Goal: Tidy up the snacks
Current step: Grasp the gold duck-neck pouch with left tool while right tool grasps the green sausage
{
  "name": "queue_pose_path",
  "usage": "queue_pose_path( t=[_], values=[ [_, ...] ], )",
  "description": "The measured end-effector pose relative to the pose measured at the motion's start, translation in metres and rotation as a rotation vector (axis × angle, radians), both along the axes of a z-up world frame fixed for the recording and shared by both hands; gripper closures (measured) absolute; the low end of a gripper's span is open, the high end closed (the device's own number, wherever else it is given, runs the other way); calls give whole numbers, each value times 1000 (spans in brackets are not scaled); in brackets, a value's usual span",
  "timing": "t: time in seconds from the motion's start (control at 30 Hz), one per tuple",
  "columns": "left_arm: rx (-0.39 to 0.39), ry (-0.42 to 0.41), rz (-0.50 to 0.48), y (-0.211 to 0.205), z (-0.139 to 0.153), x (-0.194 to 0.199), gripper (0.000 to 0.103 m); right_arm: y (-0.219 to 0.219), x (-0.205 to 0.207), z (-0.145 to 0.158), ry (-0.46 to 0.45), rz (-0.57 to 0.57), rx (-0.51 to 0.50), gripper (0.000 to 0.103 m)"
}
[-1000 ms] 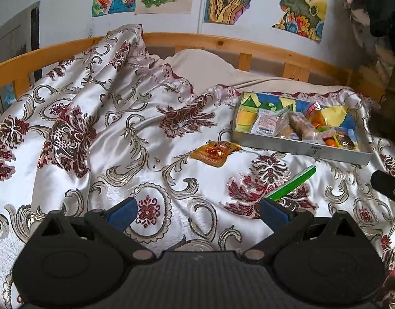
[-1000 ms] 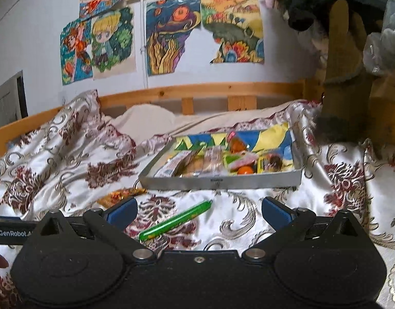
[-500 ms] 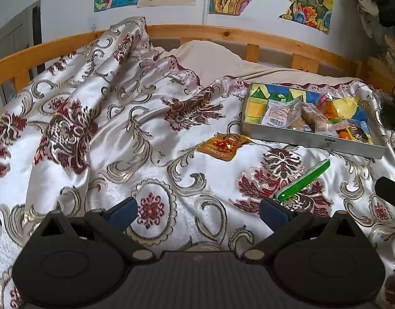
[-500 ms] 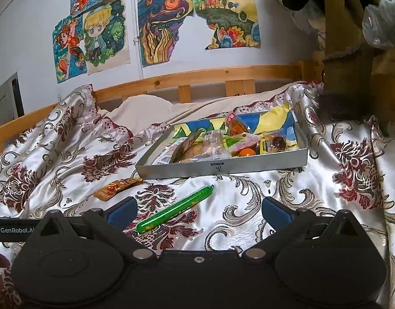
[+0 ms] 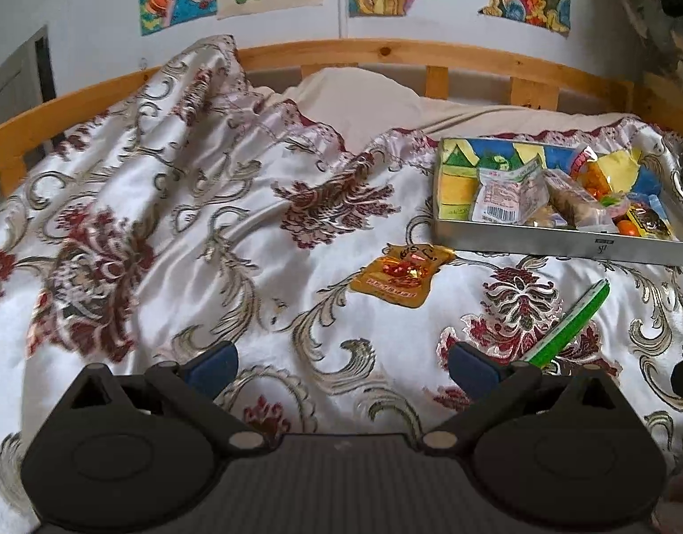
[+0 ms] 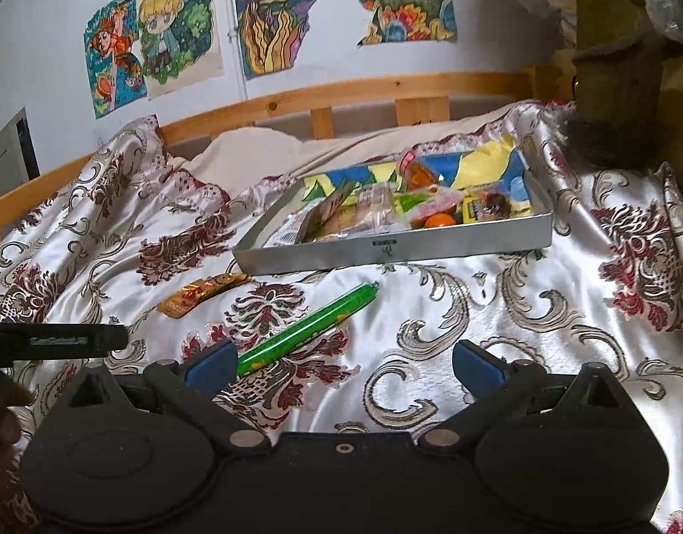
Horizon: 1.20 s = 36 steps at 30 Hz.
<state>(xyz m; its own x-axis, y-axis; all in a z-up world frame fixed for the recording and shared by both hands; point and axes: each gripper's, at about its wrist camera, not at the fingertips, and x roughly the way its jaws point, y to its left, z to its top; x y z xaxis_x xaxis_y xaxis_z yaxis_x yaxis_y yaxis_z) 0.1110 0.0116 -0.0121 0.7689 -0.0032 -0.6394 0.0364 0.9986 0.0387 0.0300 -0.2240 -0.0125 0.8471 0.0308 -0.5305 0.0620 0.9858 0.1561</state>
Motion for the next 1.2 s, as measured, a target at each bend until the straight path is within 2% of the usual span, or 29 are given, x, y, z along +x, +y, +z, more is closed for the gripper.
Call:
queue_pose_path(
  t=[0.23, 0.33, 0.43, 0.57, 0.63, 0.7, 0.83, 0.9, 1.07, 1.13, 1.2],
  values=[
    [-2, -30, -45, -4, -4, 31, 0, 7, 22, 5, 8, 81, 38, 1],
    [-20, -41, -100, -1, -10, 45, 0, 11, 33, 2, 36, 104, 79, 1],
    [-46, -19, -154, 2, -18, 59, 0, 10, 44, -3, 71, 127, 143, 1],
    [-38, -12, -229, -1, -25, 74, 0, 14, 59, -11, 110, 139, 170, 1],
    [-19, -24, -271, -5, -27, 81, 0, 16, 67, -15, 126, 140, 167, 7],
    [-10, -35, -303, -7, -28, 90, 1, 17, 75, -19, 146, 130, 181, 16],
    [-49, -22, -347, -8, -32, 108, 1, 14, 92, -30, 181, 100, 224, 30],
    [-70, 11, -372, -8, -36, 118, 7, 13, 100, -35, 200, 90, 245, 40],
    [-123, 111, -406, -8, -46, 139, 13, 11, 111, -43, 232, 85, 219, 47],
    [-165, 116, -392, -2, -46, 144, 17, 9, 118, -45, 236, 83, 215, 47],
    [-201, 136, -366, 2, -47, 149, 28, 9, 124, -46, 241, 85, 218, 47]
  ],
)
